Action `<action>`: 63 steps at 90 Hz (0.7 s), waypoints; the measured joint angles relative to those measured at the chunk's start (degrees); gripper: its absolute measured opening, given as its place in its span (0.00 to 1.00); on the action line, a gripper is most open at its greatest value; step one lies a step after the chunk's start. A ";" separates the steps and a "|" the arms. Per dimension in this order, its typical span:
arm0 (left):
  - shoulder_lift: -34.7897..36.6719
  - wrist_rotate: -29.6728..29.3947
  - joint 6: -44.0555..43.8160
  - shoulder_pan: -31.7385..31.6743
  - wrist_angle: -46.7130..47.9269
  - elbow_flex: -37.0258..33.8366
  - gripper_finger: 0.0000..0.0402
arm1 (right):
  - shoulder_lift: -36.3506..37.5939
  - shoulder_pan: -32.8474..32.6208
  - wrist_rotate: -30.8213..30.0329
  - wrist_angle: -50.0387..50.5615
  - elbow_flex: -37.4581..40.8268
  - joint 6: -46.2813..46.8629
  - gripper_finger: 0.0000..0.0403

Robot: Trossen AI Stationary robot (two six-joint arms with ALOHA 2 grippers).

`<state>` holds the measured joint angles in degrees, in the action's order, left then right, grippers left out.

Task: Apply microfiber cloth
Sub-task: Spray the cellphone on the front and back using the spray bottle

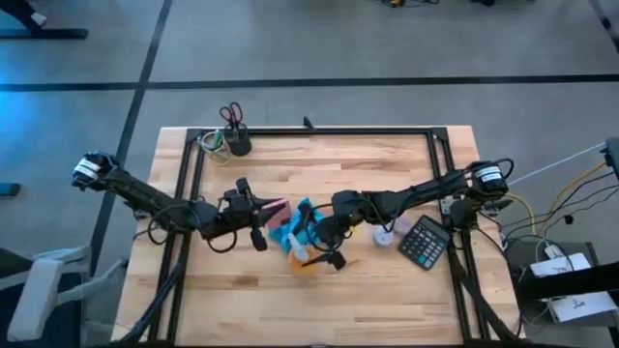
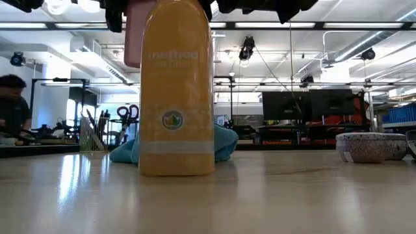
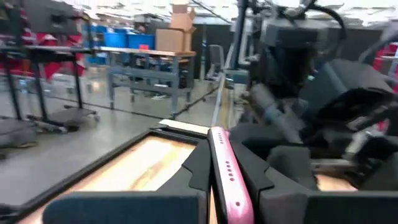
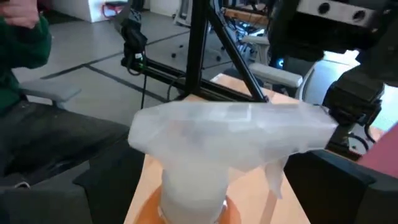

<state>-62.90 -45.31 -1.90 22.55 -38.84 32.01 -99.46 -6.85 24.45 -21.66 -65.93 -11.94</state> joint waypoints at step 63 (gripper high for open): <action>2.98 -8.50 11.23 3.26 -7.59 -0.02 0.03 | 0.02 -0.02 -2.36 1.03 0.00 1.94 0.46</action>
<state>-59.92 -53.81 9.34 25.81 -46.43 31.99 -99.44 -6.87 22.09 -20.63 -65.93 -10.00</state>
